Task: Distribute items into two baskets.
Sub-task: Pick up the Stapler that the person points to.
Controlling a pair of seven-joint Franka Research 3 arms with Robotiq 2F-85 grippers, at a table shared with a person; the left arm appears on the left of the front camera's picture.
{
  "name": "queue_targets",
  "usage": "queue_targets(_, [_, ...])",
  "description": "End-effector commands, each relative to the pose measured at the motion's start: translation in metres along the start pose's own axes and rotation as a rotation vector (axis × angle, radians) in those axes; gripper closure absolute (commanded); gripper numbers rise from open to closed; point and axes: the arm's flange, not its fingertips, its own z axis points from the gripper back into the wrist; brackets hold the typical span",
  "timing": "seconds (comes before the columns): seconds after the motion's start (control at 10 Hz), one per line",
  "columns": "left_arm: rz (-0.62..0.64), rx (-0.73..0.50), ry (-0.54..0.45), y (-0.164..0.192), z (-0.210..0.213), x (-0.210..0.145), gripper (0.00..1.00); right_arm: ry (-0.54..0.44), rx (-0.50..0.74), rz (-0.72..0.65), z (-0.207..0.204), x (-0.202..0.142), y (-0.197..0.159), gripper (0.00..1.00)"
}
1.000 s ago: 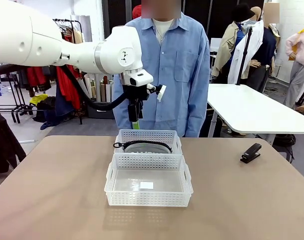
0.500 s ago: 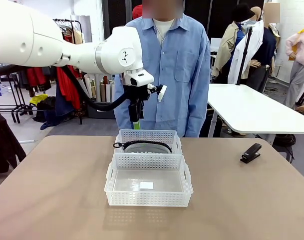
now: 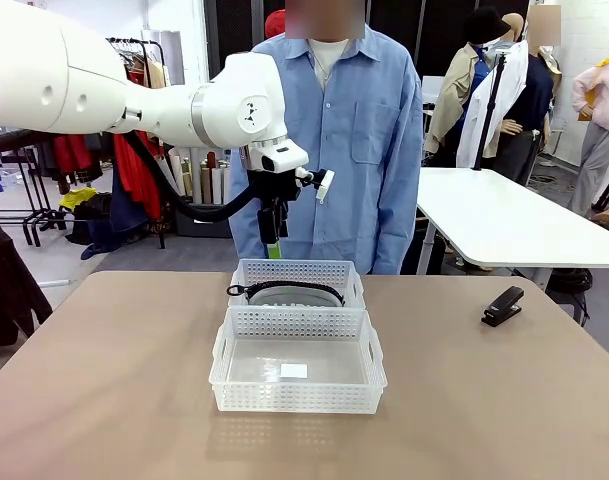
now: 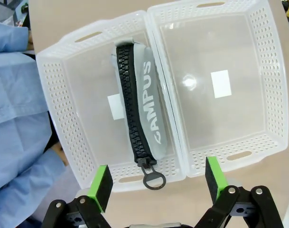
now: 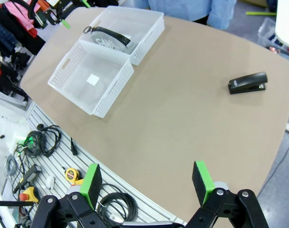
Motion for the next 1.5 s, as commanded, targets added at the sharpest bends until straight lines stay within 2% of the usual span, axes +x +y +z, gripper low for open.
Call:
queue_targets(0.0, [0.001, 0.008, 0.007, -0.001, 0.001, -0.001, 0.00, -0.009, 0.011, 0.004, 0.000, 0.000, 0.001, 0.00])
queue_targets(0.3, [0.000, 0.000, 0.000, 0.000, 0.000, 0.000, 0.00, -0.009, 0.011, 0.004, 0.000, 0.000, 0.001, 0.00])
queue_targets(0.6, [0.237, 0.116, 0.004, -0.017, 0.053, -0.049, 0.00, -0.009, 0.011, 0.004, 0.000, 0.000, 0.001, 0.00])
queue_targets(0.8, [0.367, 0.207, 0.064, -0.034, 0.090, -0.094, 0.00, -0.009, 0.011, 0.004, 0.000, 0.000, 0.001, 0.00])
queue_targets(1.0, [0.480, 0.257, 0.071, -0.053, 0.119, -0.144, 0.00, -0.009, 0.011, 0.004, 0.000, 0.000, 0.001, 0.00])
queue_targets(1.4, [0.720, 0.365, -0.049, -0.134, 0.148, -0.240, 0.00, -0.009, 0.011, 0.004, 0.000, 0.000, 0.001, 0.00])
